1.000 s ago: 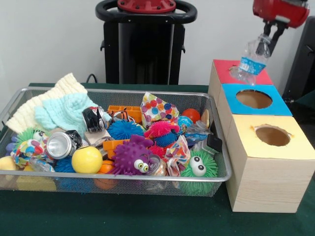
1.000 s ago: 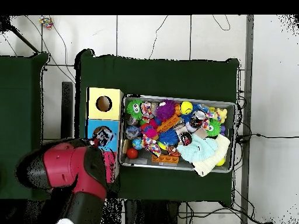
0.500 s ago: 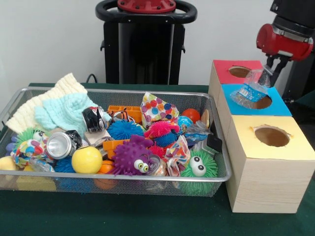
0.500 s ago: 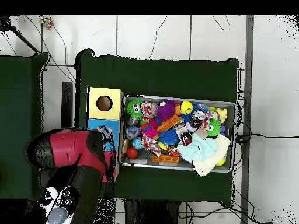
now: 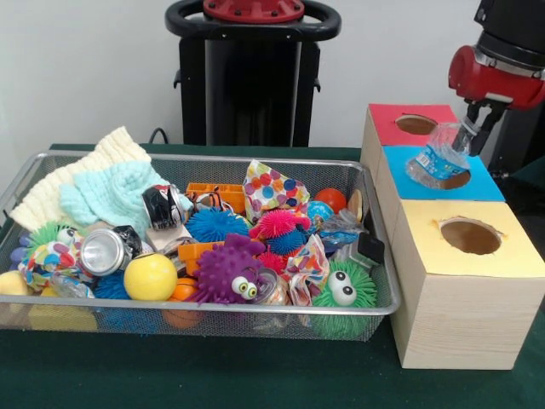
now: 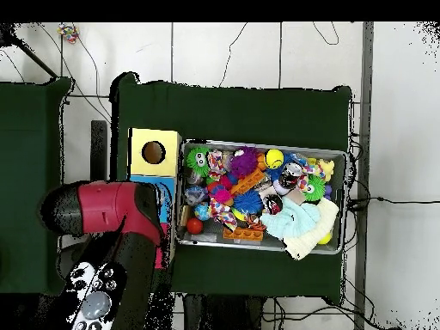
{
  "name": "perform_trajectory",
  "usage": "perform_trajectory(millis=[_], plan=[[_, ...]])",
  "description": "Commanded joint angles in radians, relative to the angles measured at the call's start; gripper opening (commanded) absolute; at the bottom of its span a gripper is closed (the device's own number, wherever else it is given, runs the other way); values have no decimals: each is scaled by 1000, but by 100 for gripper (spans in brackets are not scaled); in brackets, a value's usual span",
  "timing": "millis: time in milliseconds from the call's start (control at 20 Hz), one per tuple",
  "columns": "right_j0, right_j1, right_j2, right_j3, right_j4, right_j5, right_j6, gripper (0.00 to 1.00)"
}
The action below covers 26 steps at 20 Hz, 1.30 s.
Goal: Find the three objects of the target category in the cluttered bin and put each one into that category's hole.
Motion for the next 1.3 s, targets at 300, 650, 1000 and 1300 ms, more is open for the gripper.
perform_trajectory(millis=[300, 650, 1000, 1300], plan=[[-96, 230, 190, 79, -26, -363, 164, 0], [-74, 237, 177, 84, -25, -391, 203, 0], [-109, 212, 211, 122, -34, -419, 165, 0], [-129, 200, 226, 163, -25, -445, 190, 0]])
